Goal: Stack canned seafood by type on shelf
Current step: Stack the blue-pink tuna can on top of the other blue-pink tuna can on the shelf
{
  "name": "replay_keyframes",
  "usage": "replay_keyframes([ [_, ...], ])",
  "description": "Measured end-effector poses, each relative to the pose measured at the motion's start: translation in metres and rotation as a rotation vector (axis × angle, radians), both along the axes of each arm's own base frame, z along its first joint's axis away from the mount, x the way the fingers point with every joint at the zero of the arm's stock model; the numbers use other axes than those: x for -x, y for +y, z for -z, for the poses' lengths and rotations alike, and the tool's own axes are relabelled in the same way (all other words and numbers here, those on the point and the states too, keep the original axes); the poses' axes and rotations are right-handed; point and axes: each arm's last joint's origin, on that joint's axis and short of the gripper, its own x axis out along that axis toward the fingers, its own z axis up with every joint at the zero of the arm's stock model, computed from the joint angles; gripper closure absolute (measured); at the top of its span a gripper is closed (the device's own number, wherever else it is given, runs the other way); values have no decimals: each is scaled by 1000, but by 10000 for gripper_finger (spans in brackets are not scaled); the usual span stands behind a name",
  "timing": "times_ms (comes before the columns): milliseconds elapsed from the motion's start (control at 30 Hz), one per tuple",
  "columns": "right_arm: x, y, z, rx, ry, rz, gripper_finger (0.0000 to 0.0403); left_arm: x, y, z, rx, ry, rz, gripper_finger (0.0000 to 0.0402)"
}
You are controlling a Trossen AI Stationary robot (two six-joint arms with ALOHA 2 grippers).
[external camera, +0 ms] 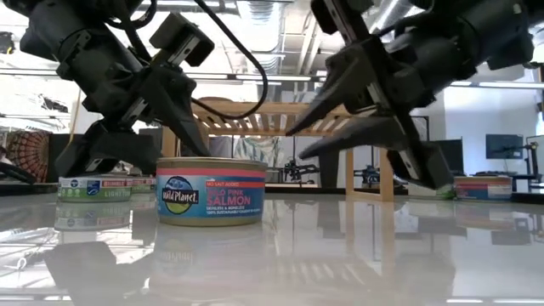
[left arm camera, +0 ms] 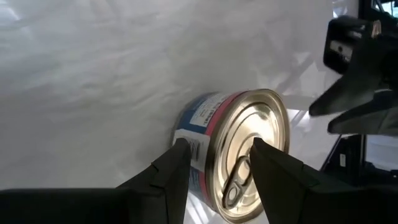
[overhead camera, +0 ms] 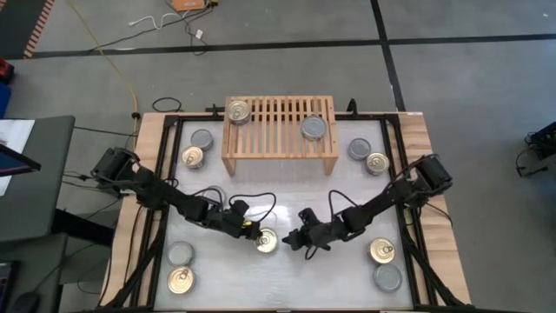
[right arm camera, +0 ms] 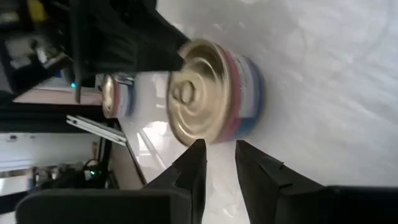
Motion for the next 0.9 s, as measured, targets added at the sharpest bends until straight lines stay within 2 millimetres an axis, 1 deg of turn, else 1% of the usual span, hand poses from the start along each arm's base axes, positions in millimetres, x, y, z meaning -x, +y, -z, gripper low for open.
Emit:
replay_keyframes([
  [300, -5, -15, 2, 60, 24, 9, 290, 0, -1, 0, -6, 2, 7, 246],
  [500, -12, -16, -6, 120, 75, -7, 290, 1, -1, 1, -10, 5, 9, 246],
  [633, -18, -15, -14, 139, 75, -15, 290, 0, 0, 1, -19, 4, 14, 246],
  [900, -18, -17, -13, 140, 88, -10, 290, 0, 2, 1, -26, 3, 15, 246],
])
